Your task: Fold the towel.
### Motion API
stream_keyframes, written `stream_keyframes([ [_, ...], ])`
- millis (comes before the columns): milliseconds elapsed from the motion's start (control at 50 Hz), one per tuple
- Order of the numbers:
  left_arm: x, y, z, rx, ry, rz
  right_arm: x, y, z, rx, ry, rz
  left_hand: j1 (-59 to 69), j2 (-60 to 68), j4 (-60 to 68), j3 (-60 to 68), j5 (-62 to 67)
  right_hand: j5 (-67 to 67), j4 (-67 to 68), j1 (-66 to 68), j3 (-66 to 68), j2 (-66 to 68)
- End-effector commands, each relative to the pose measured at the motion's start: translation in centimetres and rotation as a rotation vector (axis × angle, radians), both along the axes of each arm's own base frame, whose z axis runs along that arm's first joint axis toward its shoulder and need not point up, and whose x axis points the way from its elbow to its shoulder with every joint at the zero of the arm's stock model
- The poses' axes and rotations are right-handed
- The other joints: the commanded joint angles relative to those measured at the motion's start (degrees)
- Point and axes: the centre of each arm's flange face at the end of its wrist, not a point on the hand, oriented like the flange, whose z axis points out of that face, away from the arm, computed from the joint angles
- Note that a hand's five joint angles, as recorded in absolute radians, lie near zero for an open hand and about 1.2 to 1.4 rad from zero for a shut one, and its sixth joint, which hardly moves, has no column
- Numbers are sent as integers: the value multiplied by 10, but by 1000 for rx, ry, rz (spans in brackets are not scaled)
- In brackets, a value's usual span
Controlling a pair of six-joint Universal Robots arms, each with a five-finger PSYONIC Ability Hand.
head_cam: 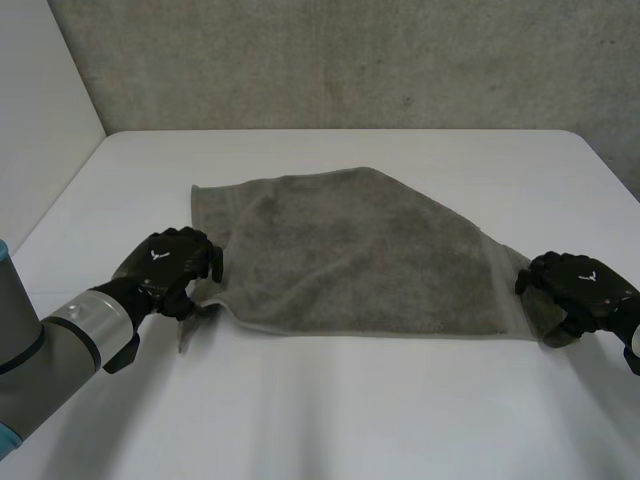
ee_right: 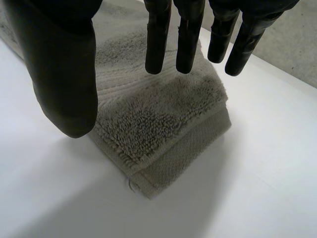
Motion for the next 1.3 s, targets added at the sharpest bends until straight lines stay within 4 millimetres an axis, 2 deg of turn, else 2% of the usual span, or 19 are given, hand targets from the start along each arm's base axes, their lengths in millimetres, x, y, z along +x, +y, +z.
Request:
stream_keyframes([
  [20,0,1,0,1,0,-2,-3,-3,-3,-20,13,-2,-11,-15,-29,-25,0,35,-34,39,-4,44],
  [320,0,1,-1,4,0,-2,-3,-11,-12,-21,17,5,-13,-17,-29,-25,-2,159,-34,163,-4,168],
  [380,0,1,-1,3,0,-2,-4,-13,-11,-34,26,2,-15,-19,-29,-25,-3,267,-34,271,-4,276],
  [440,0,2,-2,4,0,-4,-4,-14,-12,-33,28,0,-15,-19,-29,-25,-3,304,-34,308,-4,313],
  [480,0,2,-2,6,-1,-4,-4,-15,-13,-33,29,-3,-15,-19,-29,-25,-3,414,-34,419,-4,423],
  [540,0,1,-2,3,0,-2,-5,-16,-13,-33,27,-6,-15,-19,-29,-25,-3,483,-34,487,-4,492],
  [740,0,2,-2,4,-1,-2,-5,-16,-12,-24,21,-14,-16,-20,-29,-25,-5,483,-34,487,-4,492],
  [780,0,4,-3,9,-2,-4,-7,-13,-9,-21,18,-26,-16,-20,-29,-25,-5,167,-34,172,-4,176],
  [880,0,6,-1,8,2,-2,-14,-9,5,-40,8,-51,-18,-22,-29,-25,-7,79,-34,83,-4,88],
  [940,1,7,-1,8,5,0,-26,-7,3,-27,-6,-83,-20,-24,-29,-25,-8,72,-34,76,-4,81],
  [1100,1,7,1,11,16,4,-37,-10,2,-37,-24,-74,-20,-24,-29,-25,-8,77,-34,81,-4,86],
  [1300,1,7,1,11,17,2,-38,-14,-4,-26,-26,-62,-20,-24,-29,-25,-8,82,-34,86,-4,91],
])
